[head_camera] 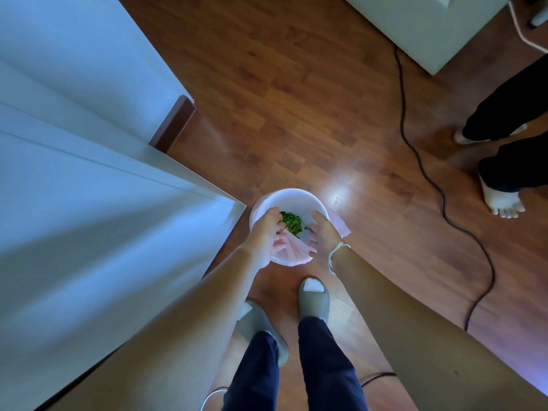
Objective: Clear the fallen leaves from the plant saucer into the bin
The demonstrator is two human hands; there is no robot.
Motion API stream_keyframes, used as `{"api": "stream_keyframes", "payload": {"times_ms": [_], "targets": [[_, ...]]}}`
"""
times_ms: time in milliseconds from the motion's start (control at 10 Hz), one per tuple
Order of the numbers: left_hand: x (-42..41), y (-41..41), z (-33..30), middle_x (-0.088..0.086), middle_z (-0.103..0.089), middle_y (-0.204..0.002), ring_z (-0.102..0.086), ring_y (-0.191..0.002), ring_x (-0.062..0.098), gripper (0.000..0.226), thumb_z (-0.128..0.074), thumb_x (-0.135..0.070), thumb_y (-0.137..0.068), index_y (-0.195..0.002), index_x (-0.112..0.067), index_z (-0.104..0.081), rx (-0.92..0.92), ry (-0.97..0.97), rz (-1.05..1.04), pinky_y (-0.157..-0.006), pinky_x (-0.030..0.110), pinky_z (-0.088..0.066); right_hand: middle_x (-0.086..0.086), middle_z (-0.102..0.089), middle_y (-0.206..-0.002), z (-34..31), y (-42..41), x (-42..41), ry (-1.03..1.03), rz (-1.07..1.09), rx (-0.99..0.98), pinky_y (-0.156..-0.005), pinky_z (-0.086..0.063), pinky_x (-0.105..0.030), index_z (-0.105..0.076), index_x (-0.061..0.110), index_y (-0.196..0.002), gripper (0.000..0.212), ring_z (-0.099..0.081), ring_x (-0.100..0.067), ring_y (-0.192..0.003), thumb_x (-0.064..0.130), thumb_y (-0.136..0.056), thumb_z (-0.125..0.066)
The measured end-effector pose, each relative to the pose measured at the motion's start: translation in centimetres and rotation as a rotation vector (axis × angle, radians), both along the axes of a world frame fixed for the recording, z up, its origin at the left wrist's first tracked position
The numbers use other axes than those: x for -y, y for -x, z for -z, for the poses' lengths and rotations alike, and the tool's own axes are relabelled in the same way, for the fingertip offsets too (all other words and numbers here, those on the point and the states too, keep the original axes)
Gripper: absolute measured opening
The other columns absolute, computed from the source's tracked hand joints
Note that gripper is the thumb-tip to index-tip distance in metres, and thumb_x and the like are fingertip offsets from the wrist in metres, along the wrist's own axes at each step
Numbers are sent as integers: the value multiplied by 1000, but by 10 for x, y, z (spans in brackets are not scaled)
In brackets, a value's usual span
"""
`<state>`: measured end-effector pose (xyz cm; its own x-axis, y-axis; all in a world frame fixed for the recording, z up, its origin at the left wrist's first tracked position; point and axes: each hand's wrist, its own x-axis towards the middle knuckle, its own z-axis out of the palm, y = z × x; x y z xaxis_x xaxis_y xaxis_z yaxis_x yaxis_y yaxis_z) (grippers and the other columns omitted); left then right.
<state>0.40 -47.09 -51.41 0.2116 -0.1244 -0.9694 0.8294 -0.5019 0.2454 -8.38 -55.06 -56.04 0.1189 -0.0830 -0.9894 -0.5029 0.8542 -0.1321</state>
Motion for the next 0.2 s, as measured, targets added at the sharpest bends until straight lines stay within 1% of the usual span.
{"api": "stream_keyframes", "payload": {"times_ms": [100, 200], "targets": [[-1, 0, -2, 8, -48, -145, -48, -130, 26, 51, -36, -38, -98, -142, -14, -44, 0, 9, 18, -104, 37, -42, 1, -38, -149, 5, 2, -1, -6, 36, 17, -108, -31, -34, -41, 14, -143, 72, -32, -19, -139, 58, -86, -49], [-2, 0, -4, 8, -48, -145, -48, -130, 26, 50, -35, -37, -98, -141, -13, -44, 22, -9, 9, -103, 37, -42, 1, -43, -147, 7, 4, -1, 22, 61, 12, -112, -32, -38, -45, 14, -139, 66, -36, -20, -137, 55, -87, -50]]}}
